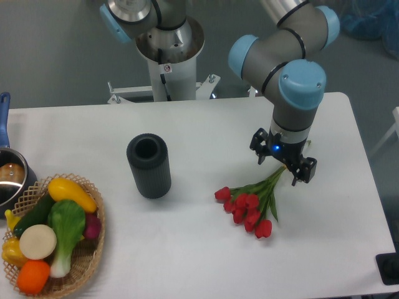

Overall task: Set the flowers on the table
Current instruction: 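Raise the open gripper up away from the tulips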

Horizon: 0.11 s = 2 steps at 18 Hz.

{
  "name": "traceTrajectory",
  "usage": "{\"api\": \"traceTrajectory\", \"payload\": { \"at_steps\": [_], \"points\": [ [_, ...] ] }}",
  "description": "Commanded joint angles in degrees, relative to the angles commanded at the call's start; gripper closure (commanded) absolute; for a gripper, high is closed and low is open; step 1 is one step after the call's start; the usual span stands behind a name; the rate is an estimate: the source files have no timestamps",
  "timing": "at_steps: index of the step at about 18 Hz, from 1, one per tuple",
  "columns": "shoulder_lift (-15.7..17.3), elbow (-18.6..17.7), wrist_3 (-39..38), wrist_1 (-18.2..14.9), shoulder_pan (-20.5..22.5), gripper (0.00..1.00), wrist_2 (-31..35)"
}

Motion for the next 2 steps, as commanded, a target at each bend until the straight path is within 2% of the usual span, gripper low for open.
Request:
{"api": "traceTrajectory", "payload": {
  "at_steps": [2],
  "points": [
    [0.17,0.0,0.0,0.17,0.0,0.0,0.09]
  ]
}}
